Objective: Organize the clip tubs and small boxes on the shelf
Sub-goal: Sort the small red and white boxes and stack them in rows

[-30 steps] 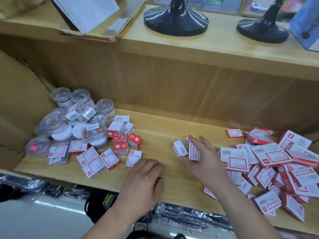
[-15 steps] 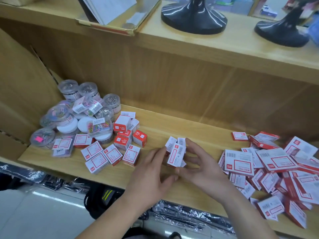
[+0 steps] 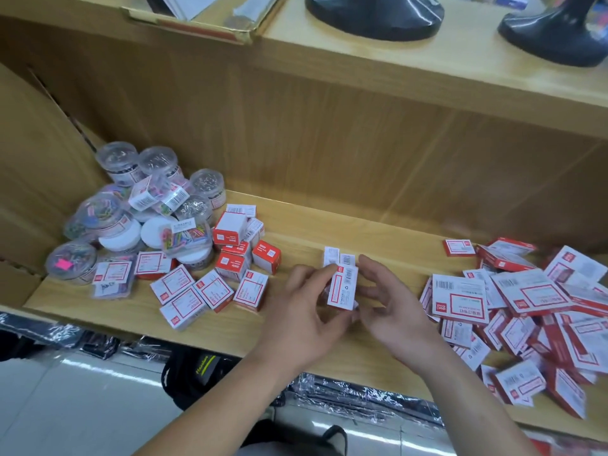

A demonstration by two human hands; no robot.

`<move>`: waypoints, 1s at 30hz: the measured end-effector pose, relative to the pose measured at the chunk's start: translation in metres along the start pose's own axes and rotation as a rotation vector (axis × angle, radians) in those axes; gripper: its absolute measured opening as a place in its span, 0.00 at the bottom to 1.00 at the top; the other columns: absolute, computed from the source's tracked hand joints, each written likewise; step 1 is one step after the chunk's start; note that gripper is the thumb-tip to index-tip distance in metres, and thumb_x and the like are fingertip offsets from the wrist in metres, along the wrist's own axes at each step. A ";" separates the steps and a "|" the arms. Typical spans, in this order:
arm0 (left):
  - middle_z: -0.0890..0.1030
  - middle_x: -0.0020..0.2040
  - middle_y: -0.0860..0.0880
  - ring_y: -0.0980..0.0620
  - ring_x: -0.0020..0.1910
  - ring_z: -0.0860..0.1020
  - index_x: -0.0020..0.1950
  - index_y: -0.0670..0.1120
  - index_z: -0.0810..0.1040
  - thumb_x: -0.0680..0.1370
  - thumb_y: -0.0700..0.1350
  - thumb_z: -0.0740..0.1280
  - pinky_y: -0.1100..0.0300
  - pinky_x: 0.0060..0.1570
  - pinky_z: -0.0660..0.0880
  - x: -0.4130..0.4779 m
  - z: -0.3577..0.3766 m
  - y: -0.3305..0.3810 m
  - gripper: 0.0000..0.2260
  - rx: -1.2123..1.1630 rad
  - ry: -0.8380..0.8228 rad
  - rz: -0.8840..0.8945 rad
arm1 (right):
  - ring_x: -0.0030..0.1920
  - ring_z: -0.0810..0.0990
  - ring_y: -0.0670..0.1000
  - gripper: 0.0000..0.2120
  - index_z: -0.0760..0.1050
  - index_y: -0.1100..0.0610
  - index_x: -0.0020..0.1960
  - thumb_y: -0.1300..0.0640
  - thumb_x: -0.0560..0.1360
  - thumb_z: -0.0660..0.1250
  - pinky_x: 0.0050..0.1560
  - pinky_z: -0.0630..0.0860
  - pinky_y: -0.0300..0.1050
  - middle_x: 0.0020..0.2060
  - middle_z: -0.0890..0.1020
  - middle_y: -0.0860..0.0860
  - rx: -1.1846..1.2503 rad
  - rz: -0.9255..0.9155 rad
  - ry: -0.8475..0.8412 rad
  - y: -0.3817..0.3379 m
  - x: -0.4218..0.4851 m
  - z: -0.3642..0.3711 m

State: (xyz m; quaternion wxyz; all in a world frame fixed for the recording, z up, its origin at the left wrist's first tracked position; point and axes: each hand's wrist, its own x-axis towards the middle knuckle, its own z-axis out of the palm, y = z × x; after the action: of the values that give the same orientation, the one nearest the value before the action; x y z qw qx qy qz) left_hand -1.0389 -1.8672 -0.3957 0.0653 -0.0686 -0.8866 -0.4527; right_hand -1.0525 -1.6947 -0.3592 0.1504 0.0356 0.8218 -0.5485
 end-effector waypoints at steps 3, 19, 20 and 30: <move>0.75 0.52 0.57 0.61 0.50 0.77 0.71 0.53 0.77 0.74 0.53 0.71 0.58 0.49 0.76 -0.001 -0.001 0.002 0.24 -0.035 0.049 0.021 | 0.58 0.82 0.43 0.31 0.70 0.42 0.69 0.71 0.75 0.67 0.58 0.79 0.42 0.61 0.81 0.42 0.001 -0.009 0.048 0.008 -0.002 0.000; 0.83 0.40 0.53 0.49 0.39 0.81 0.51 0.51 0.80 0.81 0.58 0.61 0.51 0.37 0.77 -0.053 -0.049 -0.020 0.13 0.157 0.212 -0.108 | 0.32 0.79 0.45 0.06 0.82 0.46 0.42 0.45 0.73 0.74 0.37 0.74 0.43 0.30 0.81 0.44 -0.302 -0.023 0.174 0.009 -0.006 0.028; 0.83 0.40 0.52 0.48 0.39 0.81 0.51 0.50 0.80 0.81 0.58 0.59 0.50 0.37 0.77 -0.054 -0.050 -0.022 0.15 0.179 0.215 -0.111 | 0.32 0.78 0.45 0.06 0.82 0.45 0.42 0.44 0.73 0.74 0.37 0.74 0.45 0.30 0.81 0.43 -0.298 -0.030 0.147 0.008 -0.006 0.030; 0.83 0.42 0.58 0.55 0.42 0.81 0.52 0.57 0.78 0.79 0.53 0.67 0.50 0.42 0.77 -0.075 -0.074 -0.027 0.03 -0.053 0.265 -0.254 | 0.33 0.79 0.39 0.07 0.80 0.46 0.50 0.53 0.73 0.75 0.40 0.75 0.39 0.33 0.80 0.40 -0.284 -0.097 0.122 -0.019 0.014 0.075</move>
State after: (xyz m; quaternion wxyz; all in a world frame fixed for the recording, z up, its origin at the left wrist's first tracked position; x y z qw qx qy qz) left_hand -0.9660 -1.9477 -0.3876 0.1219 0.1023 -0.8596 -0.4856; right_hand -1.0549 -1.7721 -0.3727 0.0769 0.0075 0.8995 -0.4301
